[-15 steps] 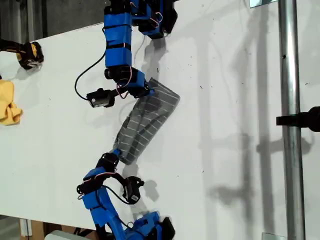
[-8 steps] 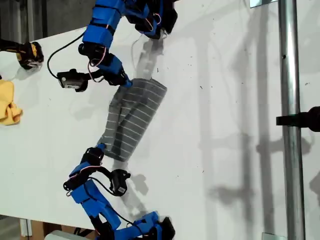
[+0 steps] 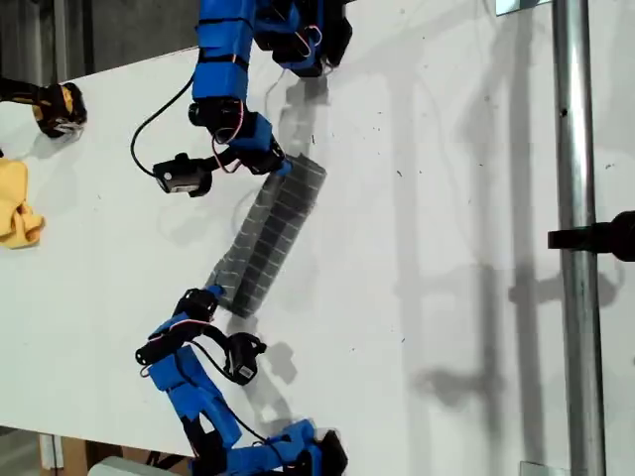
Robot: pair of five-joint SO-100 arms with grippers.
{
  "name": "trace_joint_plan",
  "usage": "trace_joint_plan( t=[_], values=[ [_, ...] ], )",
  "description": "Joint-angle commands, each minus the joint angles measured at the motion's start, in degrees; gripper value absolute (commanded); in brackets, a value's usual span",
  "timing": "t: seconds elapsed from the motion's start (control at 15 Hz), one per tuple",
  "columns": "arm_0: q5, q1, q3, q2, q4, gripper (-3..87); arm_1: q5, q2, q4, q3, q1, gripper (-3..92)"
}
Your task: Grasp corners of a towel and fold twice.
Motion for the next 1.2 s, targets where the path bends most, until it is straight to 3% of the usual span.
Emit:
trace_joint_plan(
  t=[0.0, 0.53, 0.93, 1.0, 1.07, 1.13],
  values=[
    [-0.62, 1.05, -0.09, 0.18, 2.11, -1.4, 2.81, -1.23, -2.55, 2.2, -3.08, -0.2],
    [-3.87, 2.99, 1.93, -7.65, 7.12, -1.4, 6.06, -17.05, -12.74, 3.25, -5.8, -0.2],
    [-6.33, 0.35, 0.88, -11.25, 9.84, -1.0, 8.53, -26.28, -12.04, 0.88, -4.57, -0.2],
    [-6.68, -0.44, 0.0, -11.25, 11.69, 8.6, 8.53, -25.05, -10.02, -0.53, -4.39, -0.1],
    [-7.29, -1.23, -1.05, -11.16, 14.24, 22.5, 8.53, -23.55, -7.65, -2.02, -4.22, 13.0],
    [-7.56, -1.58, -1.41, -10.02, 16.44, 26.3, 8.53, -21.71, -4.31, -4.04, -3.96, 26.4]
  ],
)
